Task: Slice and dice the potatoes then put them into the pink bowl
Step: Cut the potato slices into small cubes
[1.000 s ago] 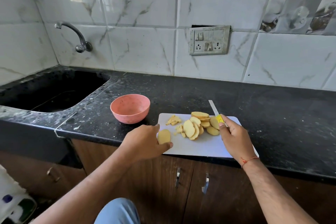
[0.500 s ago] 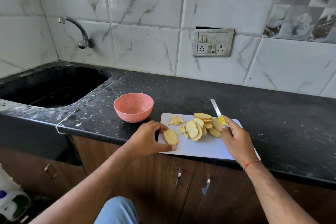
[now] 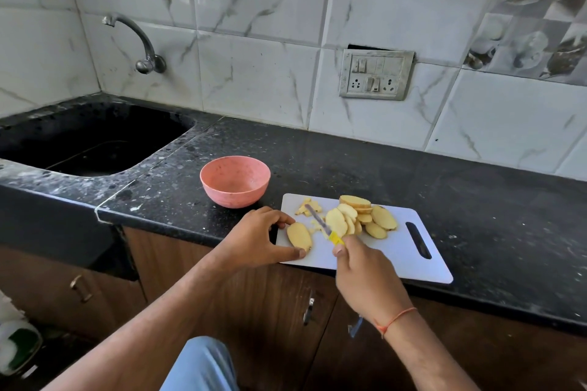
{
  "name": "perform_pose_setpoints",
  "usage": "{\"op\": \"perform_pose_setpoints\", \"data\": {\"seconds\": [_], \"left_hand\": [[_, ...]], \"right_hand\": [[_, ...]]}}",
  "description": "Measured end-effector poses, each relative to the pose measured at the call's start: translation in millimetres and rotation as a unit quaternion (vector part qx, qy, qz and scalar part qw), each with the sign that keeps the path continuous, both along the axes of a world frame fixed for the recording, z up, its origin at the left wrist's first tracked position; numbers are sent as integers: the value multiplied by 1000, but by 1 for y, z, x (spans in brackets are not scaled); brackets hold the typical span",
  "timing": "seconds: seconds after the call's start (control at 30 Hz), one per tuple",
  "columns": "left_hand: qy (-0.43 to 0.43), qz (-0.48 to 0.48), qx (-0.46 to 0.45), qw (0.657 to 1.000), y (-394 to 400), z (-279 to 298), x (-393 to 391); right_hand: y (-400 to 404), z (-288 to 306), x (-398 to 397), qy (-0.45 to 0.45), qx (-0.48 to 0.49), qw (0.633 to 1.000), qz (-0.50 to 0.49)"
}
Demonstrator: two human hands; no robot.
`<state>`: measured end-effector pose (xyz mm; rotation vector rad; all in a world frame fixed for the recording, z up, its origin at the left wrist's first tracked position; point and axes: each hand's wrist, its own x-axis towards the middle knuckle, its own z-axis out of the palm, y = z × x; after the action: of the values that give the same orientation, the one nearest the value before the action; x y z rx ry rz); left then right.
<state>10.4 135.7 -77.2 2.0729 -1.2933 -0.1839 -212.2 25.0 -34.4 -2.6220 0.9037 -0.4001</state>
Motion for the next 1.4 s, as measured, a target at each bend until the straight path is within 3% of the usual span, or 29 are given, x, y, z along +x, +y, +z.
{"op": "perform_pose_setpoints", "data": {"seconds": [0.47,0.83,1.4], "left_hand": [[-2,5,-60,998,5,-6,-3],[1,16,-40,999,4,-3,-5],[11,25,-20,999,2,4,-8]], "right_hand": [[17,0,17,76,-55,996,-12],[26,12,19,100,-76,992,-9],[26,19,25,210,-4,978,-6]]}}
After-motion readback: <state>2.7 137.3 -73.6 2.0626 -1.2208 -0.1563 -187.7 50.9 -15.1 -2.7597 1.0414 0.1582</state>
